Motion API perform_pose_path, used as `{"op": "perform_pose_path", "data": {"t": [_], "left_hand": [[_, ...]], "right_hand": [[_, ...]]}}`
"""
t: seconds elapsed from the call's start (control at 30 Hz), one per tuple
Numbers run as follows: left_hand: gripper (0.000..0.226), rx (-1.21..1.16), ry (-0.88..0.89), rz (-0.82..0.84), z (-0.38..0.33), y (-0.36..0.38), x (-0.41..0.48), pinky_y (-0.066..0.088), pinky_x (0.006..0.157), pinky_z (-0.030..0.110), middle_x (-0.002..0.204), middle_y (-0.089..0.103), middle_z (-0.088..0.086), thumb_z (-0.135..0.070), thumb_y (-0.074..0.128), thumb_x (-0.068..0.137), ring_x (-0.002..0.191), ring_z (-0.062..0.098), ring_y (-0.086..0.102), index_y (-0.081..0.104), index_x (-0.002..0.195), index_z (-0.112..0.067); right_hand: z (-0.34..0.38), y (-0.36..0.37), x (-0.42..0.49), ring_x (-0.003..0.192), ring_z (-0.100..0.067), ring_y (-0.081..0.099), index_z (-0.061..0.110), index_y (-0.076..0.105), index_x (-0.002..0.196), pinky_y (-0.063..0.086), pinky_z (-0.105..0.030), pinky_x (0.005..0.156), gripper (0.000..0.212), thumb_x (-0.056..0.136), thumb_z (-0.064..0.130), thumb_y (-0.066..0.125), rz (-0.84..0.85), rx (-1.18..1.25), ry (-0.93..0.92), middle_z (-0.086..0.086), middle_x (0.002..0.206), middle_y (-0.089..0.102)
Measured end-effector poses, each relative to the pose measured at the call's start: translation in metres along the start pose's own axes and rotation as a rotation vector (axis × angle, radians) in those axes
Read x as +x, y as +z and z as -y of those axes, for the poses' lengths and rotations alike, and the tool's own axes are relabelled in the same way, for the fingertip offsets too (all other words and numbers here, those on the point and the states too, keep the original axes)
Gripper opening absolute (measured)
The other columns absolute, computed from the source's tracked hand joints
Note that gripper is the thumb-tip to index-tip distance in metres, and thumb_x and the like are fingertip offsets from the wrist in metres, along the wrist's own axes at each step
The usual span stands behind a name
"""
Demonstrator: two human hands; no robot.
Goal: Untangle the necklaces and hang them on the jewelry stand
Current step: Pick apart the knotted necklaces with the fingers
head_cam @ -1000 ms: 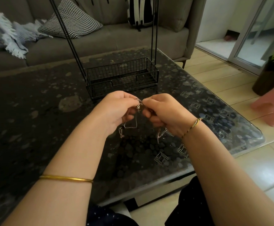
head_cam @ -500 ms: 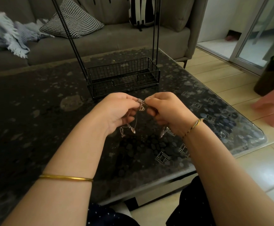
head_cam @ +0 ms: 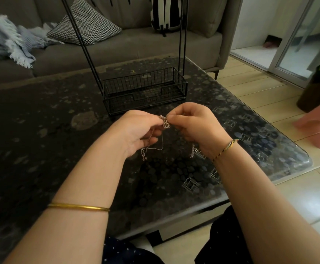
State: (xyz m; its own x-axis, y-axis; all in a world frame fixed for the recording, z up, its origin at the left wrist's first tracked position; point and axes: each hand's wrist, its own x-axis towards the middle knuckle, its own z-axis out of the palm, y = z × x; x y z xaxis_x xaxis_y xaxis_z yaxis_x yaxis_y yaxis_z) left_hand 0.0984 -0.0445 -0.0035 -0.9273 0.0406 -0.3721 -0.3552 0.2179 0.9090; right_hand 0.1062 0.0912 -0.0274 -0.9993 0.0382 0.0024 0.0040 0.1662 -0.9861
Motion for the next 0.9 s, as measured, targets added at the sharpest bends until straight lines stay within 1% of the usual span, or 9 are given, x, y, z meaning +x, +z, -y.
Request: {"op": "perform_pose_path", "data": {"t": [0.1,0.23,0.3,0.37,0.43,0.5,0.6,0.73,0.9], "left_hand": [[0.008,0.025,0.007,0.01,-0.0009,0.0016,-0.0006,0.047,0.06,0.022,0.079,0.066,0.003,-0.009,0.063,0.088,0.073,0.01,0.058,0.067,0.082,-0.01],[0.01,0.028,0.006,0.008,-0.0006,0.0033,0.0005,0.047,0.059,0.022,0.078,0.065,0.002,-0.009,0.061,0.088,0.072,0.011,0.058,0.066,0.08,-0.011],[0.01,0.018,0.001,0.003,0.0,0.0029,0.0017,0.047,0.057,0.023,0.077,0.065,0.002,-0.009,0.061,0.087,0.073,0.012,0.059,0.066,0.08,-0.012],[0.009,-0.009,-0.008,0.002,0.0003,0.0015,0.0025,0.046,0.054,0.022,0.076,0.064,0.002,-0.007,0.062,0.087,0.071,0.012,0.058,0.067,0.081,-0.012],[0.008,-0.062,-0.019,0.003,0.0003,-0.0006,0.0029,0.046,0.048,0.019,0.076,0.062,0.003,-0.005,0.064,0.087,0.067,0.01,0.056,0.067,0.083,-0.011],[0.008,-0.103,-0.027,-0.004,0.001,-0.0029,0.0031,0.044,0.045,0.016,0.076,0.061,0.003,-0.003,0.064,0.088,0.065,0.008,0.055,0.067,0.084,-0.01],[0.007,-0.147,-0.041,-0.016,0.0011,-0.0044,0.0034,0.043,0.043,0.015,0.074,0.06,0.003,-0.004,0.063,0.089,0.061,0.008,0.054,0.067,0.085,-0.008],[0.008,-0.202,-0.068,-0.01,-0.001,-0.004,0.0019,0.04,0.042,0.015,0.076,0.064,0.004,-0.005,0.059,0.089,0.058,0.007,0.053,0.066,0.086,-0.008],[0.008,-0.236,-0.088,-0.022,-0.0011,-0.0042,0.0006,0.04,0.039,0.015,0.079,0.065,0.005,-0.004,0.057,0.087,0.06,0.008,0.054,0.065,0.085,-0.006]], "right_hand": [[0.0002,0.001,0.0001,0.042,-0.004,0.039,0.014,0.061,0.072,0.032,-0.015,0.039,0.015,0.085,0.01,0.066,-0.047,0.021,0.004,0.003,0.059,0.05],[0.0016,0.0012,-0.0013,0.04,0.0,0.047,0.011,0.06,0.077,0.036,-0.014,0.038,0.012,0.088,0.009,0.063,-0.06,0.033,0.004,0.005,0.059,0.056],[0.0015,0.0025,-0.0014,0.043,-0.001,0.049,0.01,0.059,0.078,0.039,-0.015,0.04,0.012,0.089,0.008,0.061,-0.061,0.033,-0.005,0.003,0.062,0.058],[0.0011,0.0029,-0.0012,0.046,-0.004,0.051,0.01,0.058,0.078,0.041,-0.016,0.041,0.013,0.09,0.007,0.059,-0.071,0.057,-0.009,0.001,0.064,0.058],[0.0012,0.0012,-0.0012,0.048,-0.007,0.053,0.01,0.057,0.079,0.043,-0.017,0.042,0.013,0.091,0.006,0.058,-0.075,0.076,-0.006,-0.001,0.066,0.058],[0.0014,-0.0007,-0.0018,0.049,-0.008,0.054,0.009,0.058,0.08,0.045,-0.018,0.044,0.012,0.092,0.007,0.057,-0.059,0.058,-0.009,-0.002,0.068,0.059],[0.0013,-0.0025,-0.0025,0.047,-0.007,0.054,0.009,0.06,0.082,0.044,-0.018,0.044,0.011,0.093,0.006,0.056,-0.046,0.038,-0.026,-0.003,0.068,0.061],[0.0004,-0.002,-0.0026,0.043,-0.007,0.052,0.012,0.056,0.081,0.041,-0.016,0.041,0.015,0.094,0.006,0.052,-0.051,0.003,-0.041,-0.003,0.064,0.061],[0.0,0.0002,-0.0014,0.045,-0.009,0.052,0.014,0.054,0.083,0.04,-0.017,0.04,0.015,0.097,0.01,0.049,-0.06,-0.014,-0.05,-0.001,0.064,0.061]]}}
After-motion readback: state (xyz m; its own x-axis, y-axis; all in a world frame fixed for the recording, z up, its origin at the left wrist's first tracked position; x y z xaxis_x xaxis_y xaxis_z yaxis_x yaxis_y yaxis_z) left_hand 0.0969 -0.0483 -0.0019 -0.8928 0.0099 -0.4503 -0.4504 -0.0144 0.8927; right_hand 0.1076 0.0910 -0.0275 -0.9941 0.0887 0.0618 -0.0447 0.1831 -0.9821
